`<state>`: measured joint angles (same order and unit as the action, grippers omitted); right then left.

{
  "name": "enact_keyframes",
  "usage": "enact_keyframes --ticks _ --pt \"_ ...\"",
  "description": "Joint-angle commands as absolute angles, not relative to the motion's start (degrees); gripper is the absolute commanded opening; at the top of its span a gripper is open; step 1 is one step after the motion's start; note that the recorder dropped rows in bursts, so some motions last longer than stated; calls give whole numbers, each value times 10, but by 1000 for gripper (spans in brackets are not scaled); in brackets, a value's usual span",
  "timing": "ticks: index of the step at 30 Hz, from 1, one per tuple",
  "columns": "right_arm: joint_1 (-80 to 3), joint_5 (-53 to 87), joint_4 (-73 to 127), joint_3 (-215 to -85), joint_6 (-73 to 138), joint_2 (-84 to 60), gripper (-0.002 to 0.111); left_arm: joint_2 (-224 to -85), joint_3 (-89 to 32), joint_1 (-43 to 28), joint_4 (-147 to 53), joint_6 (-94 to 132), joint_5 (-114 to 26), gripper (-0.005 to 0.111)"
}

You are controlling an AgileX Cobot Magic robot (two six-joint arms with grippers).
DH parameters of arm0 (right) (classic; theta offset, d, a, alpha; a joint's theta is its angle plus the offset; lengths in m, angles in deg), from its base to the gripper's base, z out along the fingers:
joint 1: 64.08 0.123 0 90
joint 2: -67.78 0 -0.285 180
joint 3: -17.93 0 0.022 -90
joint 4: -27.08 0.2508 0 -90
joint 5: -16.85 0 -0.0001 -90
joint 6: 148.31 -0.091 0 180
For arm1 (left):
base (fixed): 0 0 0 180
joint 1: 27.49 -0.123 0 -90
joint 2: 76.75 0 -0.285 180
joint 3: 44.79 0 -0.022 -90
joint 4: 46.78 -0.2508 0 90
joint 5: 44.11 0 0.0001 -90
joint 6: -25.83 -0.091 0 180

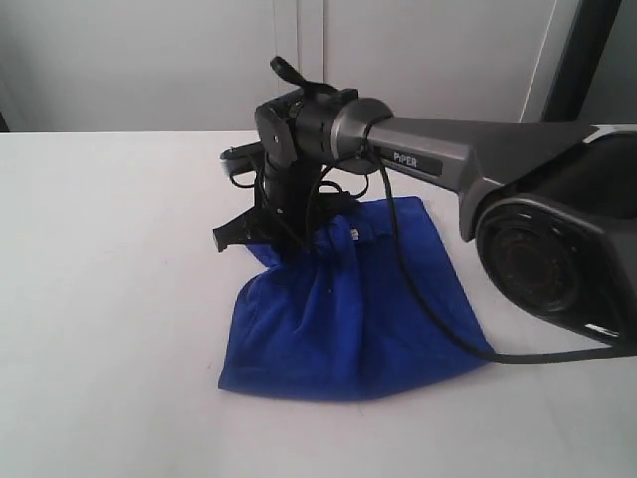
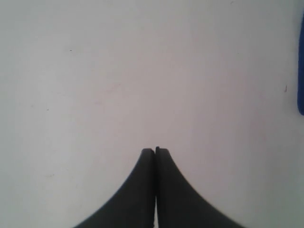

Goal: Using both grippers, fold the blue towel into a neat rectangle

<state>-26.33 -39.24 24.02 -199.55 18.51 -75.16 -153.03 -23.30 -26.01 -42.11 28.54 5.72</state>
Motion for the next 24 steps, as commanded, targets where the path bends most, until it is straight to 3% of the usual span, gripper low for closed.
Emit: enact_keyframes --ticks 1,24 --pt "-268 -415 239 -1984 198 -710 0 -1525 -229 -262 -416 284 65 0" --pt "-279 -239 278 -1652 199 -551 0 -1525 -229 -262 -416 284 65 0"
